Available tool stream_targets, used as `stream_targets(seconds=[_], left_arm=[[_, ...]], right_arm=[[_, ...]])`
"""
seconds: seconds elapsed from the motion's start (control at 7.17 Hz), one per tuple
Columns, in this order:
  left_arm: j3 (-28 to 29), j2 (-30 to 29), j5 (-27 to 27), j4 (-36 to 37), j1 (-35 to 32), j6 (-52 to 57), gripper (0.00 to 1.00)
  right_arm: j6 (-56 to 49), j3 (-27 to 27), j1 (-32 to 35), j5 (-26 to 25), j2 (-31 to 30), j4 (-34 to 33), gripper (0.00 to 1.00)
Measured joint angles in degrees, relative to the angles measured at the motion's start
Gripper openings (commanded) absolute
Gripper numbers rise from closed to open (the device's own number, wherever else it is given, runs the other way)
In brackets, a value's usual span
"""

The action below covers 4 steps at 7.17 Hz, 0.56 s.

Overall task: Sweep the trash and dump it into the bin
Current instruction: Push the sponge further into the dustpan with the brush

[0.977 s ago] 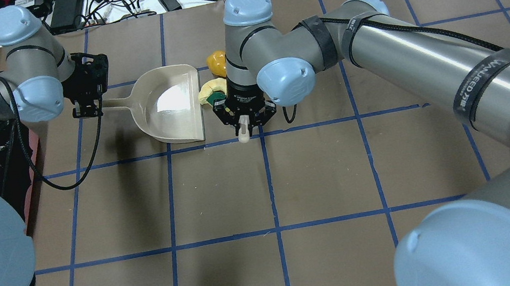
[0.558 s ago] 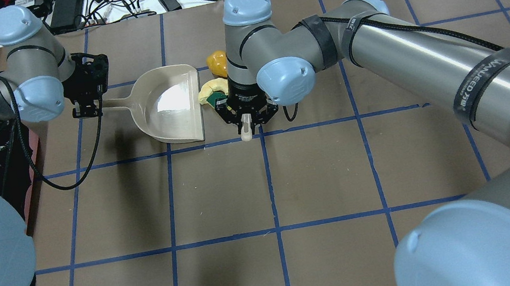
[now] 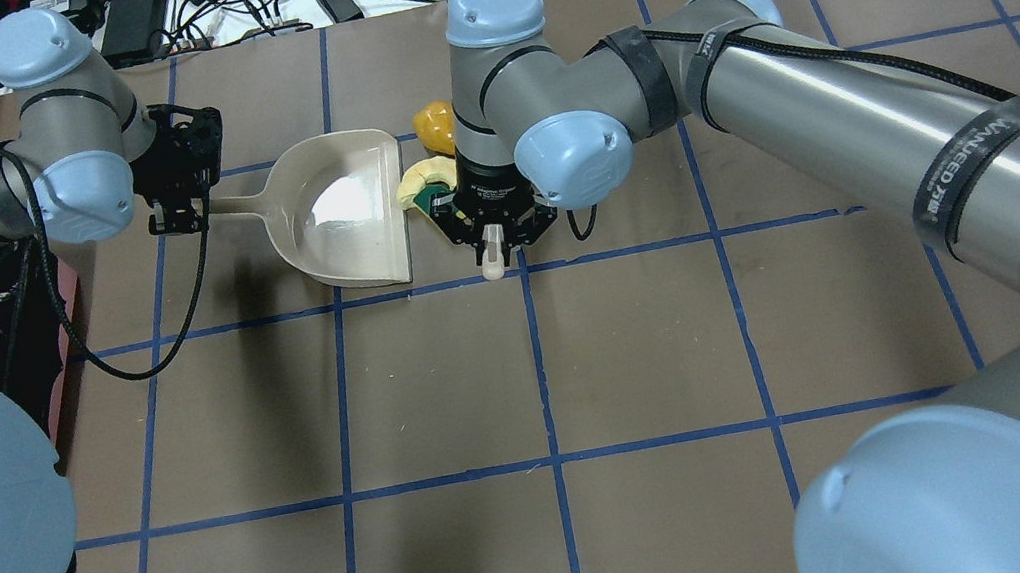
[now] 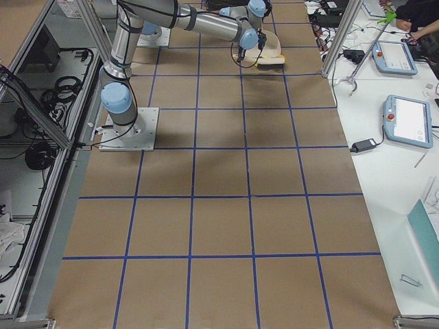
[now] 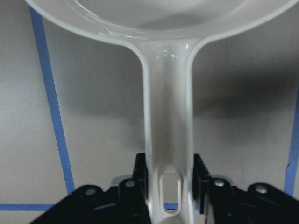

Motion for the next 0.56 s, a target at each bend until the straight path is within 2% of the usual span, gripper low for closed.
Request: stream_targets(seconds=[0.56], left_arm=[[0.0, 0.0, 0.0, 0.0, 0.0, 0.0, 0.29]], right_arm=[[-0.9, -1.7, -0.1, -0.3, 3.9, -4.2, 0.0]])
